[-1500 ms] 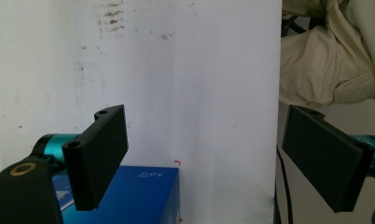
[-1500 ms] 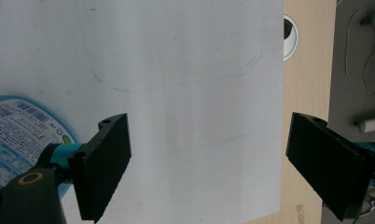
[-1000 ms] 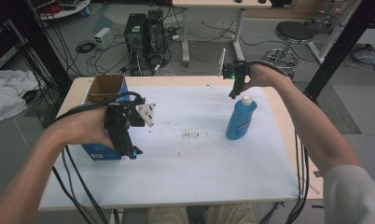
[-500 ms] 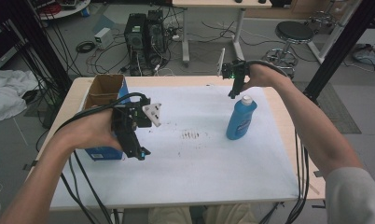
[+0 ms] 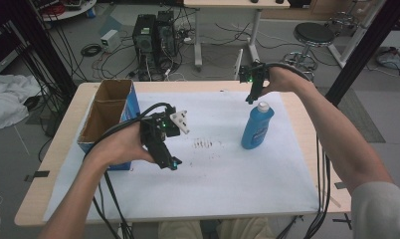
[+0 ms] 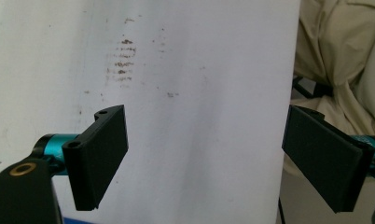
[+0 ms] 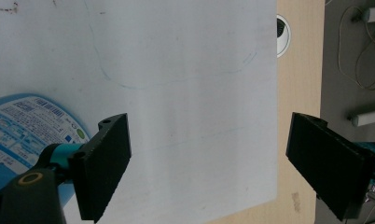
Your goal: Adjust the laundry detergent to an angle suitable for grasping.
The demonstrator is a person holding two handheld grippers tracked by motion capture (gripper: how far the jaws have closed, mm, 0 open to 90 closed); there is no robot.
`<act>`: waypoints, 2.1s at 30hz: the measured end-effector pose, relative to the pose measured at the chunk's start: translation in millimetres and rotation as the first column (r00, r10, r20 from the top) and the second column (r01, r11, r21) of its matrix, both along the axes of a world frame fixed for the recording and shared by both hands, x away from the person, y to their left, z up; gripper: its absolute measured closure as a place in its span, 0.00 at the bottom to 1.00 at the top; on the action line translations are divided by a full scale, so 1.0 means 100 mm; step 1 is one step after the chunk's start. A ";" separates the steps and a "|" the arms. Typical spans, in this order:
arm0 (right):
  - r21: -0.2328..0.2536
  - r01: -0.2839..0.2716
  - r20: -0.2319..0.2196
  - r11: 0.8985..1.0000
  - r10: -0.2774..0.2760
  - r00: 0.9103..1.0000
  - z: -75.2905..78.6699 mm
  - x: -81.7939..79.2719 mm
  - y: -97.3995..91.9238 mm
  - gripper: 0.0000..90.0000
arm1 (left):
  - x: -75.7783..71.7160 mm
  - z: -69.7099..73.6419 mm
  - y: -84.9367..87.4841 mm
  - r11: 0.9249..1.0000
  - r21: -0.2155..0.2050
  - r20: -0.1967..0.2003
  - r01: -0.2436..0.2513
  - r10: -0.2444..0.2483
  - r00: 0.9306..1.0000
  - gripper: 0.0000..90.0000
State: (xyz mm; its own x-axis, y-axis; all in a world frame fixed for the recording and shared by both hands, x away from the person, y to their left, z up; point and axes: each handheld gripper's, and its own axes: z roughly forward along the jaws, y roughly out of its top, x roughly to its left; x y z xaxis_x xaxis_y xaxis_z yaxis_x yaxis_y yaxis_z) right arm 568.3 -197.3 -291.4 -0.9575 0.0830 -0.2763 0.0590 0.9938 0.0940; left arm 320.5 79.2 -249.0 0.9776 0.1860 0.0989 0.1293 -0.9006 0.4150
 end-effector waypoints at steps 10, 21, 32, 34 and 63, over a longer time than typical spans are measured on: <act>0.001 0.000 0.004 1.000 0.000 1.000 0.03 -0.03 -0.02 0.15 | 0.13 -0.18 -0.22 0.988 -0.116 -0.014 -0.103 0.103 0.995 0.16; 0.008 0.001 0.001 1.000 -0.001 1.000 -0.02 -0.02 -0.01 0.15 | 0.33 -0.40 -0.64 0.964 -0.201 -0.009 -0.173 0.175 0.985 0.16; 0.018 0.009 -0.011 1.000 -0.008 1.000 -0.06 0.04 -0.04 0.15 | 0.51 -0.51 -1.02 0.949 -0.239 -0.008 -0.206 0.211 0.978 0.16; 0.019 0.005 -0.006 1.000 -0.005 1.000 -0.07 0.05 -0.04 0.15 | 0.56 -0.53 -1.11 0.943 -0.256 -0.009 -0.213 0.218 0.976 0.16; 0.036 0.019 -0.028 0.999 -0.018 0.999 -0.13 0.14 -0.08 0.15 | 0.98 -0.97 -1.86 0.853 -0.408 0.013 -0.327 0.363 0.932 0.16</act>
